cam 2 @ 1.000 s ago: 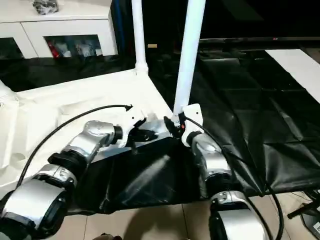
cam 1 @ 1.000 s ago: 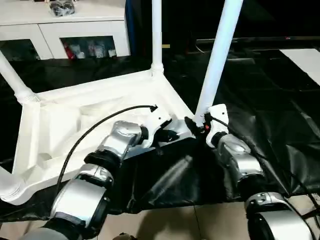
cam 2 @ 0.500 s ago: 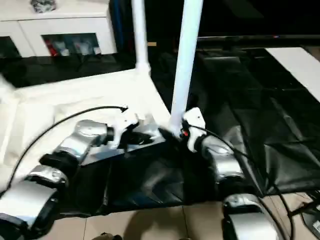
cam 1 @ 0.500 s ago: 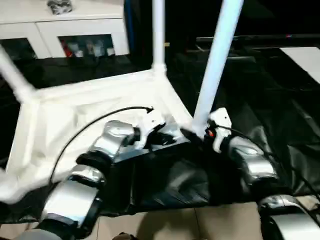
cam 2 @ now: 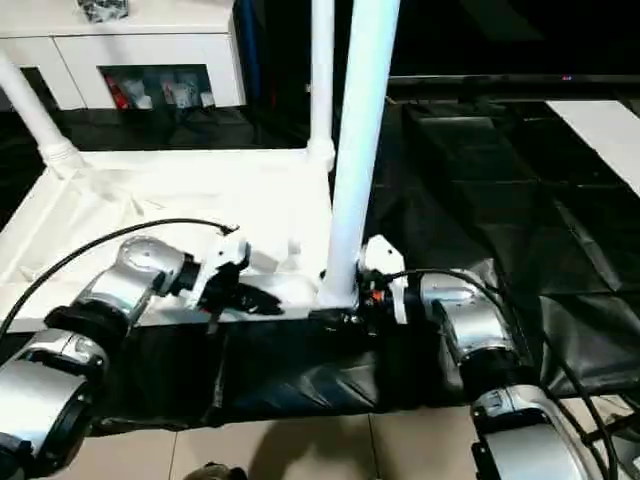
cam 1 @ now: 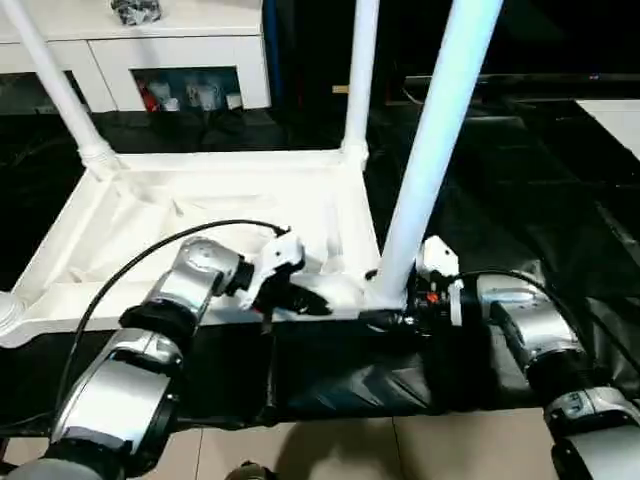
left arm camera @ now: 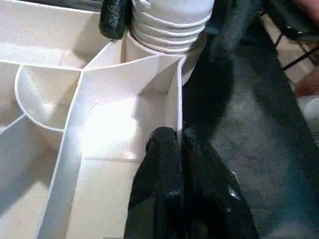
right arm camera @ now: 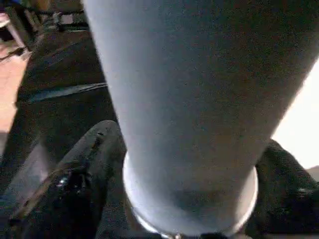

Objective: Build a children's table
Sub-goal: Rotate leg to tighten

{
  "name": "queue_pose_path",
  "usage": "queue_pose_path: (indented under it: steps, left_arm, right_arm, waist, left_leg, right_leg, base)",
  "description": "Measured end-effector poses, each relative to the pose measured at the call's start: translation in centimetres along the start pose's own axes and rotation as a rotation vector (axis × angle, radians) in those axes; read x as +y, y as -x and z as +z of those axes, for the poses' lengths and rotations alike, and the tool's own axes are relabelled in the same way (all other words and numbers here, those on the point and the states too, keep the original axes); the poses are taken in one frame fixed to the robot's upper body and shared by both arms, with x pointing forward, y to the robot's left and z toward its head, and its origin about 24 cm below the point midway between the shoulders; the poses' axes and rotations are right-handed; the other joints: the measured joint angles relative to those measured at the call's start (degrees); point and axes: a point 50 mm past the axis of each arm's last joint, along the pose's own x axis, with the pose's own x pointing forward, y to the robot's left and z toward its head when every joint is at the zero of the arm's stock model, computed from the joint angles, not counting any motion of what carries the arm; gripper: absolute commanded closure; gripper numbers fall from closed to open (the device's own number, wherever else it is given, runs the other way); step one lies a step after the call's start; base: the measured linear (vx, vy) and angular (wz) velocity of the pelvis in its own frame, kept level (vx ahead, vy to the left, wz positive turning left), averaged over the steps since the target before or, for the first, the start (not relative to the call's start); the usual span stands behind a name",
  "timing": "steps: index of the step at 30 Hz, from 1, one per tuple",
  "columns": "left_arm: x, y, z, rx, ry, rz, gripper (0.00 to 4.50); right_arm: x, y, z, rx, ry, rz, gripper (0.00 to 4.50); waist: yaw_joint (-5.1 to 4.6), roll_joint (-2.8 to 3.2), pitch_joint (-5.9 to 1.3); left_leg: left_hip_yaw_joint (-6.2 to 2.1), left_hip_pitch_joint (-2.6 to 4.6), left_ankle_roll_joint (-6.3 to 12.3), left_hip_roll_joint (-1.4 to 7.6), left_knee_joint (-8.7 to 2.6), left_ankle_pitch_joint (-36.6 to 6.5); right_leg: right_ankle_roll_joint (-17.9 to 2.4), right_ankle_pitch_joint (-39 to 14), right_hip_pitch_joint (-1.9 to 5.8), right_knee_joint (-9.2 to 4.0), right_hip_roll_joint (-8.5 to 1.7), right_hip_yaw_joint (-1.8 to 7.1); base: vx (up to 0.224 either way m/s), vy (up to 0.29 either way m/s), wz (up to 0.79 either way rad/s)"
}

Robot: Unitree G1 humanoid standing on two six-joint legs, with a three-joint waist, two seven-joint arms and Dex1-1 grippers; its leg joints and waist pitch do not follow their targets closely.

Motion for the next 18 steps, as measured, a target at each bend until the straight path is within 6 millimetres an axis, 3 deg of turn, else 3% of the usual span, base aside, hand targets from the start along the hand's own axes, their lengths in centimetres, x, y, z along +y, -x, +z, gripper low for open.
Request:
queue_pose_path:
  steps: [4, 5, 10, 13, 18]
  left_arm:
    - [-0.1, 0.2, -0.2, 0.005, 0.003, -0.019, 4.50]
    - [-0.1, 0.3, -0.2, 0.005, 0.004, -0.021, 4.50]
    - [-0.1, 0.2, -0.2, 0.003, 0.005, -0.017, 4.50]
    - [0.3, 0.0, -0.2, 0.000, 0.010, 0.076, 4.50]
    - [1.4, -1.7, 0.6, -0.024, 0.057, 0.267, 4.50]
  right_arm:
    - [0.1, 0.0, 0.0, 0.001, -0.012, 0.022, 1.27]
    - [0.1, 0.0, 0.0, 0.001, -0.014, 0.025, 1.55]
    - [0.1, -0.6, 0.0, -0.016, -0.046, 0.002, 1.75]
    - [-0.4, -1.2, -0.1, -0.046, -0.081, -0.125, 1.78]
    - [-2.2, -2.3, -0.2, -0.108, -0.203, -0.471, 1.80]
  waist:
    - [0.22, 0.00, 0.00]
    - [0.23, 0.00, 0.00]
    - [0.16, -0.02, -0.01]
    - [0.07, -0.04, -0.01]
    - [-0.90, -0.12, -0.05]
  left_leg:
    - [0.00, 0.00, 0.00, 0.00, 0.00, 0.0]
    - [0.00, 0.01, 0.00, 0.00, 0.00, 0.0]
    - [0.00, 0.07, 0.00, 0.01, 0.00, 0.0]
    - [0.00, 0.22, -0.01, 0.01, 0.00, 0.0]
    - [0.00, 0.45, -0.03, -0.05, 0.00, 0.0]
  right_leg:
    - [0.0, 0.0, 0.00, 0.01, 0.00, 0.00]
    - [0.0, 0.0, 0.00, 0.02, 0.00, 0.00]
    - [0.0, 0.0, 0.01, 0.07, 0.00, 0.01]
    - [-0.1, 0.1, 0.09, 0.13, 0.00, 0.02]
    - [-0.2, 0.1, 0.18, 0.05, 0.00, 0.13]
  base:
    - [0.000, 0.000, 0.00]
    - [0.000, 0.000, 0.00]
    - [0.000, 0.000, 0.00]
    - [0.000, 0.000, 0.00]
    - [0.000, 0.000, 0.00]
